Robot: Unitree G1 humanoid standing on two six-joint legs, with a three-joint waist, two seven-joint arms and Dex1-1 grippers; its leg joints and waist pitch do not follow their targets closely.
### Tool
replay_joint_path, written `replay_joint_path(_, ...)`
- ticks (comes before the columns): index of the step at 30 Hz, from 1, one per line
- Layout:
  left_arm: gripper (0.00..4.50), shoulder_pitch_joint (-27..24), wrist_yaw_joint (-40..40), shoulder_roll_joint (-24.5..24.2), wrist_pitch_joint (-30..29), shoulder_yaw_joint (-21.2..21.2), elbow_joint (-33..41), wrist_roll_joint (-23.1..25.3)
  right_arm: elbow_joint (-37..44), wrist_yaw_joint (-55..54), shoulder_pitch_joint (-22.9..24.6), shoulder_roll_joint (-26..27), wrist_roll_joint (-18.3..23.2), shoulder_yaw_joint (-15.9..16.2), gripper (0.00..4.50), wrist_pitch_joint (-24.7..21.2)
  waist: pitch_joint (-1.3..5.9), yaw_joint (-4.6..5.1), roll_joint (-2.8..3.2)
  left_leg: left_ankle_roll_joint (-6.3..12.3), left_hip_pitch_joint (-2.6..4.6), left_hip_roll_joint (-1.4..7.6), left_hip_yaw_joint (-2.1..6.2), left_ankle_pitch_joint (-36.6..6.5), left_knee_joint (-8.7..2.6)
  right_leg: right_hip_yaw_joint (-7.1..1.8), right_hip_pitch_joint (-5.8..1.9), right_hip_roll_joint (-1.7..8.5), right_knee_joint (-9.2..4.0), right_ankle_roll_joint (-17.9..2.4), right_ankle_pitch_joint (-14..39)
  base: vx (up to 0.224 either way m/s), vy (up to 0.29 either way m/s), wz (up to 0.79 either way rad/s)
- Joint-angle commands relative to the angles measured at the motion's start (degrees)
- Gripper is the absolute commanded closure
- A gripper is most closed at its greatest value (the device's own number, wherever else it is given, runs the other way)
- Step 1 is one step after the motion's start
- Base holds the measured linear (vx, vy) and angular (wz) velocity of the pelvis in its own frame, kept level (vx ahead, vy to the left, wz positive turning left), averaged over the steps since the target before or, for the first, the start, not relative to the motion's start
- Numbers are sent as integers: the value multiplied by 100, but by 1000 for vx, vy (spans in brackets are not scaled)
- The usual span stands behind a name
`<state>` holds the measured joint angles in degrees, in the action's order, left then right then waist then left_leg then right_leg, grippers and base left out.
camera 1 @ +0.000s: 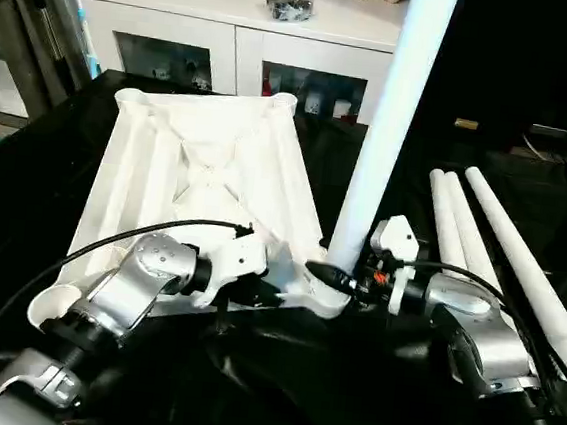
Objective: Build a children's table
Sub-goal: Insert table leg to table base
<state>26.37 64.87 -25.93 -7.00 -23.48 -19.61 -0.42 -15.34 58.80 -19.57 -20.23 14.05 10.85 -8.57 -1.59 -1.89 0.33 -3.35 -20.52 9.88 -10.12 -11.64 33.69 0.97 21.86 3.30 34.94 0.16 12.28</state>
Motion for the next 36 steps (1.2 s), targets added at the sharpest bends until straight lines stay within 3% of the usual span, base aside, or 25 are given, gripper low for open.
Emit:
replay_joint_path(1,450,-63,188,-8,136,-153,128,-3,-249,434,268,4,-87,552,259,-208,196,-7,9,170,17,337,121,-1380,-466,-224,-161,431,-449,-1312,965,0,0,0)
replay_joint_path(7,450,-97,750,-167,305,-203,414,-239,-226,914,323,-143,-124,696,259,18,211,-14,15,291,24,335,107,-1175,-449,-209,-190,422,-395,-1501,387,0,0,0)
replay_joint_path(15,450,26,747,-179,429,-136,254,-150,-165,1049,408,-181,-178,705,259,168,200,-33,11,221,41,342,107,-1307,-458,-218,-184,428,-418,-1476,673,0,0,0)
replay_joint_path(17,450,96,441,-64,257,-30,129,-75,-673,185,239,145,-435,453,259,432,204,-32,16,205,44,340,103,-1283,-456,-217,-171,432,-412,-1486,616,0,0,0)
replay_joint_path(18,450,96,441,-64,257,-30,129,-75,-673,185,239,145,-435,453,259,432,174,-12,1,110,47,327,109,-1482,-480,-213,-158,426,-445,-1451,973,0,0,0)
replay_joint_path(19,450,116,337,-25,215,-4,93,-39,-881,-184,147,261,-540,364,259,501,174,-12,1,110,47,327,109,-1482,-480,-213,-158,426,-445,-1451,973,0,0,0)
replay_joint_path(20,450,140,220,24,123,20,65,-6,-1044,-450,63,366,-563,275,259,502,155,30,5,-10,50,316,123,-1731,-500,-219,-140,439,-479,-1339,1544,0,0,0)
replay_joint_path(23,450,290,-418,381,-523,174,-26,31,-1648,-1530,-313,802,-701,48,259,439,128,104,3,-241,40,306,191,-2066,-536,-203,-120,472,-533,-1035,2552,-38,2,-7)
replay_joint_path(24,450,348,-565,467,-665,186,-48,69,-1769,-1722,-396,896,-685,-11,259,391,132,107,-14,-232,55,306,197,-2148,-527,-210,-96,473,-569,-938,2721,-52,6,-8)
replay_joint_path(27,450,585,-1173,811,-1142,204,-181,284,-2193,-2284,-684,1222,-637,-163,259,246,121,144,-3,-224,95,305,192,-2311,-512,-224,-29,459,-595,-952,2795,-17,2,-3)
replay_joint_path(32,450,951,-2368,1719,-1958,338,-462,516,-2822,-3082,-1086,1734,-793,-223,259,162,115,90,-20,-164,134,288,165,-2256,-477,-226,15,455,-648,-963,2821,0,0,0)
replay_joint_path(33,450,958,-2420,1772,-1990,331,-461,532,-2861,-3136,-1110,1772,-800,-239,259,175,117,85,-24,-148,126,288,161,-2250,-478,-232,10,452,-646,-958,2790,0,0,0)
replay_joint_path(35,450,985,-2602,1885,-2054,304,-509,604,-2957,-3257,-1172,1861,-839,-259,259,248,145,71,-13,-114,44,300,179,-2025,-514,-220,-66,445,-590,-983,2292,0,0,0)
replay_joint_path(36,450,993,-2677,1905,-2058,298,-561,637,-2954,-3295,-1175,1889,-838,-272,259,263,148,67,-19,-101,54,300,167,-1999,-509,-222,-57,439,-591,-1009,2166,0,0,0)
